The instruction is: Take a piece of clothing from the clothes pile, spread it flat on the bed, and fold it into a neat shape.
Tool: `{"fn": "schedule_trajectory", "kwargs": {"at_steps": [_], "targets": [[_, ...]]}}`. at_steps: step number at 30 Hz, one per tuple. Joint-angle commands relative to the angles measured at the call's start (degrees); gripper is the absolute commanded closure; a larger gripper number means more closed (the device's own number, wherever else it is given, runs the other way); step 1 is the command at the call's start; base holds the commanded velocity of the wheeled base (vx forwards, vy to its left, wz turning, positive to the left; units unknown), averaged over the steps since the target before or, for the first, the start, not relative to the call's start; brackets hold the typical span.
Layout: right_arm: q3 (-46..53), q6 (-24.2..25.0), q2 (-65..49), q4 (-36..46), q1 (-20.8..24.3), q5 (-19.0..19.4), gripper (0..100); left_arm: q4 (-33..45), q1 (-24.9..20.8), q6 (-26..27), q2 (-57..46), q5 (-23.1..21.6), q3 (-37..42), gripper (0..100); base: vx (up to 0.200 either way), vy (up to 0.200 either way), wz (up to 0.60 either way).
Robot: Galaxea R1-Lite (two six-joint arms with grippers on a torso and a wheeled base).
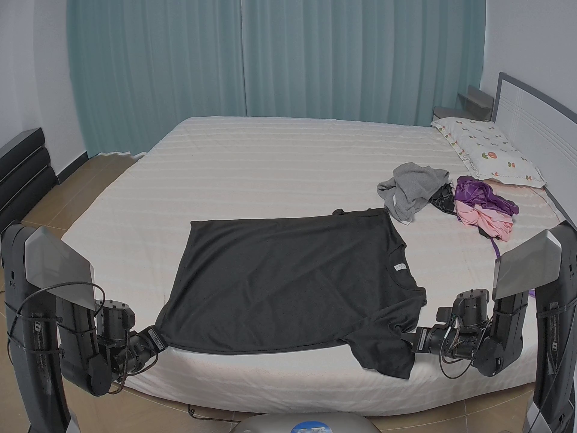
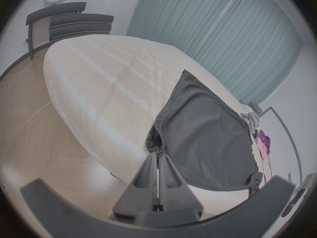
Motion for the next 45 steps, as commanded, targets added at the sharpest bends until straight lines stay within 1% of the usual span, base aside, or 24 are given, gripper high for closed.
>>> {"fn": "schedule_trajectory", "kwargs": {"at_steps": [1, 7, 10, 12, 15, 23, 31, 32, 40, 45], "targets": [[2.06, -0.17, -0.87, -0.71, -2.44, 0.10, 100, -0.02, 0.00, -0.03, 0.09, 0.02, -0.03, 100, 0.000, 0.000, 0.00], [4.96, -0.43, -3.24, -0.98, -5.26, 1.07, 100, -0.02, 0.00, -0.03, -0.18, 0.02, 0.06, 100, 0.000, 0.000, 0.00], [6.54, -0.43, -4.47, -0.98, -6.05, 2.56, 100, -0.02, 0.00, 0.14, -0.35, 0.10, -0.03, 100, 0.000, 0.000, 0.00], [8.82, -0.34, -6.05, -1.07, -6.57, 5.02, 100, -0.10, 0.52, 0.14, -1.06, 0.28, -0.20, 100, 0.000, 0.000, 0.00], [10.67, -0.26, -7.64, -1.07, -7.19, 6.96, 100, -0.19, 0.44, 0.14, -1.67, 0.19, 0.24, 100, 0.000, 0.000, 0.00], [13.04, -0.61, -6.23, -3.35, -9.47, 7.13, 100, -0.37, 0.35, 0.23, -1.41, 0.19, 0.33, 100, 0.000, 0.000, 0.00], [12.95, -0.78, -2.01, -7.39, -8.77, 7.13, 100, -0.37, 0.09, 0.23, -1.41, 0.10, 0.50, 100, 0.000, 0.000, 0.00], [12.87, -0.78, -1.92, -7.39, -8.77, 7.13, 0, -0.37, 0.09, 0.23, -1.41, 0.10, 0.50, 100, 0.000, 0.000, 0.00], [11.81, -0.78, -1.40, -7.66, -8.07, 8.54, 0, -0.37, 0.09, 0.23, -1.41, 0.10, 0.24, 100, 0.000, 0.000, 0.00], [12.34, -0.87, -0.34, -7.75, -6.13, 8.54, 0, -0.37, 0.09, 0.14, -1.41, 0.10, 0.41, 100, 0.000, 0.000, 0.00]]}}
